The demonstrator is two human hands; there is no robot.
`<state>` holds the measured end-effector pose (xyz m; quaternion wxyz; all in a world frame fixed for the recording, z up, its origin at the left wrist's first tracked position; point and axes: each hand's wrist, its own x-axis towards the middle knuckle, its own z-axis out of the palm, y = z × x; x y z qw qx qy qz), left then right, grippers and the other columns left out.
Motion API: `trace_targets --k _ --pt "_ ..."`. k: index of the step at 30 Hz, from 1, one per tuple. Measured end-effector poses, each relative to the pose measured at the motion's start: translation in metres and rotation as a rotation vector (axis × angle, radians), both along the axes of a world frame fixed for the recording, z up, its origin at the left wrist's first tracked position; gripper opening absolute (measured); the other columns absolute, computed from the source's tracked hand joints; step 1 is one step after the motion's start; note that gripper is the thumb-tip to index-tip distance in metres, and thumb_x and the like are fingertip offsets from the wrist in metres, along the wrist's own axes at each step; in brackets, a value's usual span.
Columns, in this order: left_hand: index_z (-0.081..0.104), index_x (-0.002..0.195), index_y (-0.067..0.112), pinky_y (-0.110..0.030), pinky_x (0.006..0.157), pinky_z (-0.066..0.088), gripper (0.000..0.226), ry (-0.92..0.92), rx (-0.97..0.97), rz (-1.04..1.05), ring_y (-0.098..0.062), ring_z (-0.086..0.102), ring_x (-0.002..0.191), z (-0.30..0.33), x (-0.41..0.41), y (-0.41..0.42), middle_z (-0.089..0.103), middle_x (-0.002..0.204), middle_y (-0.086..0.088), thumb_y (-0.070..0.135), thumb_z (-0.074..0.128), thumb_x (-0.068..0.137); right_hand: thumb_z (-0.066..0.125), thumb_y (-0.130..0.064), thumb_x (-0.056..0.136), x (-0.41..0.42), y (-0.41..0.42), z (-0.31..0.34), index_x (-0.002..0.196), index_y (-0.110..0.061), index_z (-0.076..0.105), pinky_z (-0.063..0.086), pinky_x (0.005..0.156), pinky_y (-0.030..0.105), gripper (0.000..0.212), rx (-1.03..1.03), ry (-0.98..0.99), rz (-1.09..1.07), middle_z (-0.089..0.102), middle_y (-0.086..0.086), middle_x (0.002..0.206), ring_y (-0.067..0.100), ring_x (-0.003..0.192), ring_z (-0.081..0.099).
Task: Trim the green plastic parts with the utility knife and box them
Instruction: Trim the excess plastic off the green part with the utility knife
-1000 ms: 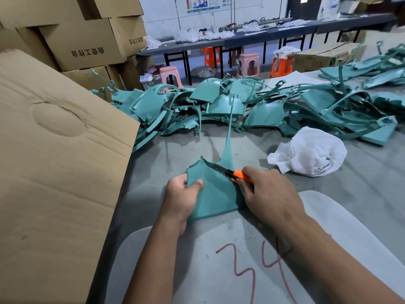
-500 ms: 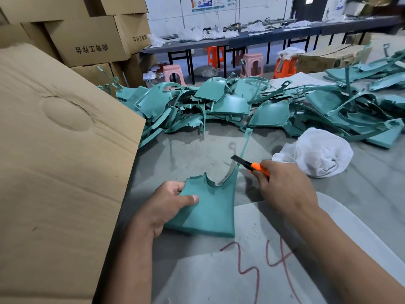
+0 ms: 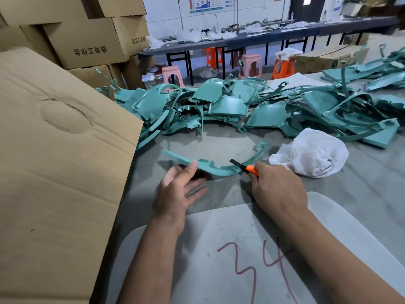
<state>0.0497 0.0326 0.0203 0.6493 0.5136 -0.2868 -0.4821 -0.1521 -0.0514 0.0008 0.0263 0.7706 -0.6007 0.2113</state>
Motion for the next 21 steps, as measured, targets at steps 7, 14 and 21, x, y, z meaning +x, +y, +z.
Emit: trace_targets --k 7,14,21 --pt "0.066 0.104 0.002 -0.038 0.07 0.063 0.019 0.086 0.151 0.214 -0.028 0.077 0.09 -0.015 -0.013 -0.017 0.077 0.102 -0.015 0.005 0.075 0.087 0.049 -0.042 0.102 0.002 0.007 0.005 0.085 -0.024 0.057 0.034 0.06 0.038 0.025 0.021 0.013 0.059 0.048 -0.002 0.078 0.026 0.069 0.047" --pt "0.074 0.072 0.009 -0.034 0.056 0.058 0.019 -0.687 0.038 0.269 -0.018 0.073 0.064 -0.016 -0.021 -0.009 0.075 0.068 0.003 0.024 0.071 0.06 0.058 -0.025 0.097 0.005 0.006 0.005 0.1 -0.024 0.057 0.039 0.064 0.038 0.004 0.006 -0.143 0.146 0.056 -0.001 0.093 0.028 0.084 0.055" --pt "0.067 0.064 0.009 -0.019 0.045 0.046 0.015 -0.724 0.009 0.394 -0.002 0.065 0.052 -0.008 -0.024 -0.004 0.069 0.057 0.013 0.023 0.066 0.056 0.061 -0.028 0.09 -0.007 -0.002 0.008 0.102 -0.026 0.063 0.047 0.064 0.039 0.012 0.019 -0.211 0.087 0.062 0.002 0.092 0.029 0.081 0.057"
